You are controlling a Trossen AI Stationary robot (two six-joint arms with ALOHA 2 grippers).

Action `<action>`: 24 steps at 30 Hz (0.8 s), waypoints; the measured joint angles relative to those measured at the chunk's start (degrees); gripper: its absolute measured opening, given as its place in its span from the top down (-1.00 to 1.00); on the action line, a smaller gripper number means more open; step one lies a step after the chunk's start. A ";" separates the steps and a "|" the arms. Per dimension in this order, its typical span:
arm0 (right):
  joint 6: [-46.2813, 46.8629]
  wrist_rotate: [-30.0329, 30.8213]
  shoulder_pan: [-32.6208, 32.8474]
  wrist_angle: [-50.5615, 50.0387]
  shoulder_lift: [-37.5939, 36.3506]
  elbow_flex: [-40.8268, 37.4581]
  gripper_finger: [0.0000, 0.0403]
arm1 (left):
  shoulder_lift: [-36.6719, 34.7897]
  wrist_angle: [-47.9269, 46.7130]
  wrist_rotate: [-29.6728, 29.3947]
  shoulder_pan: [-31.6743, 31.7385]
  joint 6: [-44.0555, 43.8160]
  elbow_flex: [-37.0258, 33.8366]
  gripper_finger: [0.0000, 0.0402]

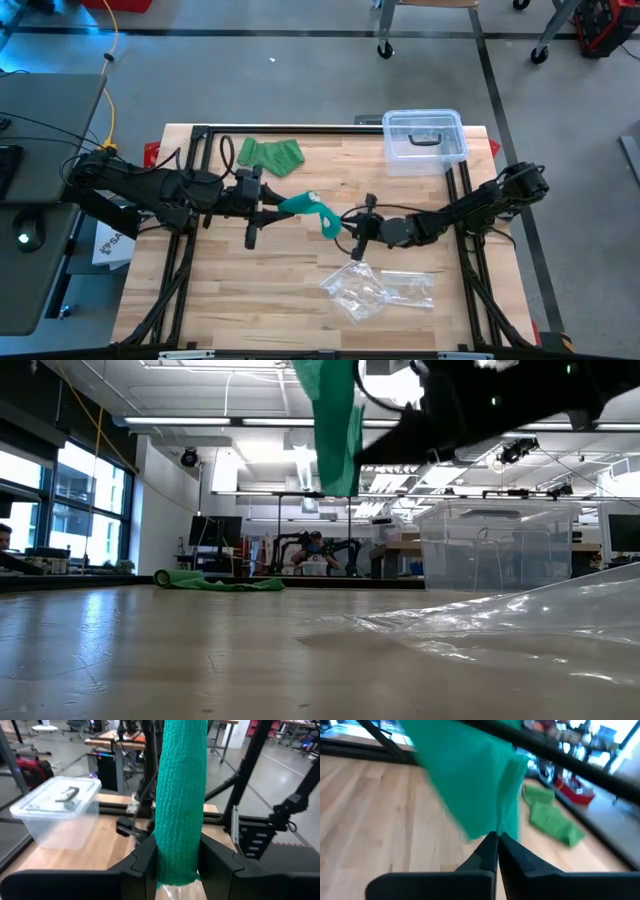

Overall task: Roll bandage
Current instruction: Roll the blue bandage

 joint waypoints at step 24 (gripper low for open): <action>30.67 -51.04 -10.83 12.98 0.00 -12.43 1.00 | 0.34 -8.45 -10.92 -5.78 19.63 9.29 0.46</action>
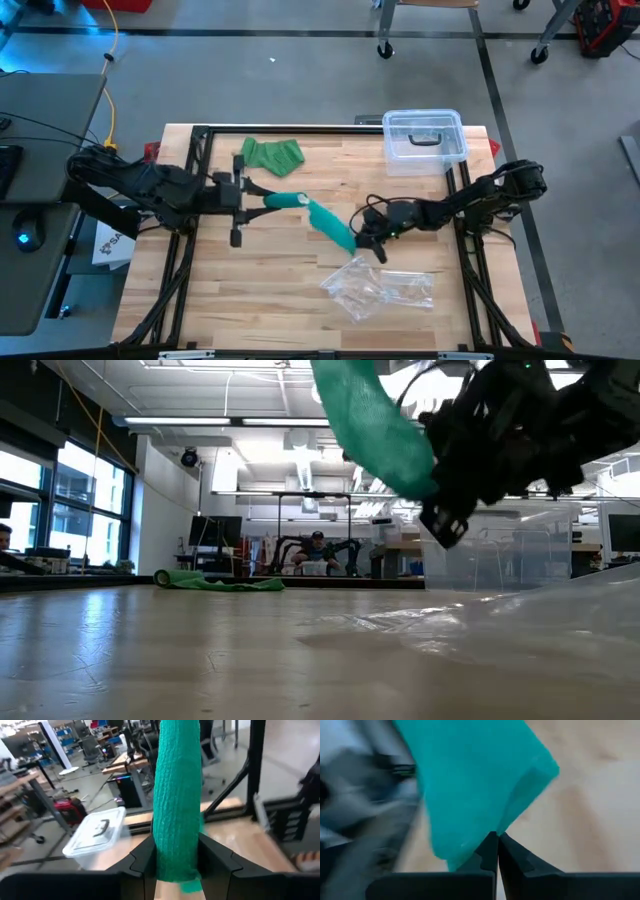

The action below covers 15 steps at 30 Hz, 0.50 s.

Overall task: Roll bandage
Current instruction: Roll the blue bandage

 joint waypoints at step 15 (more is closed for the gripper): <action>7.35 -10.76 -12.29 0.36 -0.02 0.00 0.56 | 5.76 0.74 -4.86 -3.95 13.36 0.00 0.46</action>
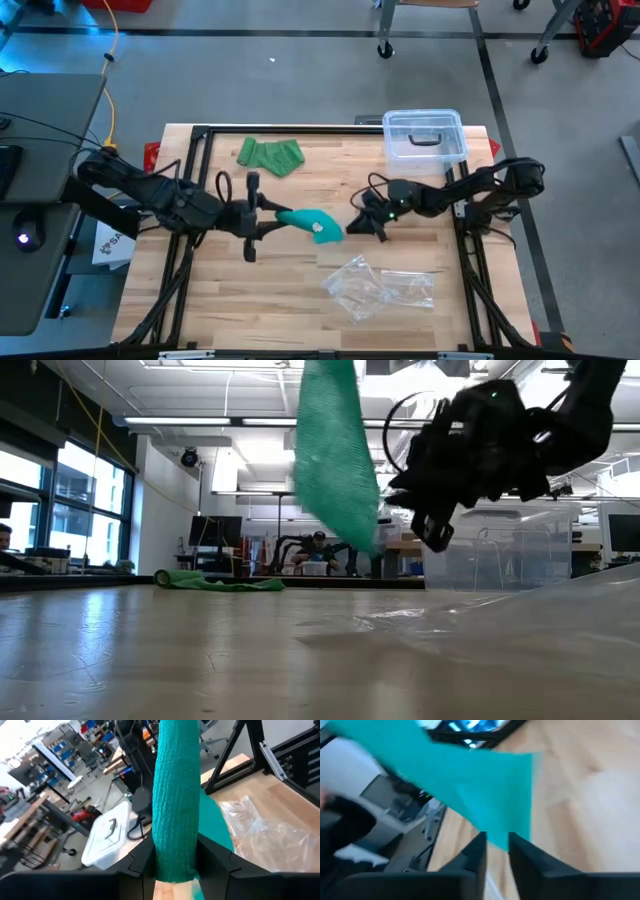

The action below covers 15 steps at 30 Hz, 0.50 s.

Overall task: Roll bandage
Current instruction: Roll the blue bandage

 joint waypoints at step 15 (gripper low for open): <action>-8.95 11.83 -1.97 -7.87 -7.80 0.58 -0.07 | 1.53 2.44 -24.14 -5.85 7.28 2.81 0.46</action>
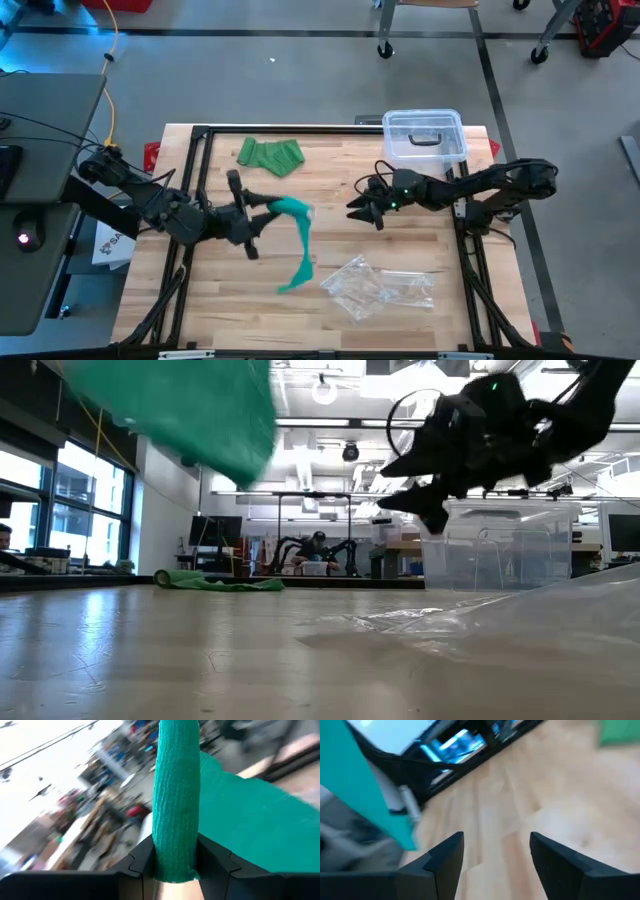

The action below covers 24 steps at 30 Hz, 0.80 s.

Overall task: Roll bandage
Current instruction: Roll the blue bandage

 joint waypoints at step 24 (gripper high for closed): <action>-37.89 53.98 29.49 -44.17 -4.19 36.51 -0.03 | 14.51 -41.44 17.15 14.31 -38.38 22.31 0.46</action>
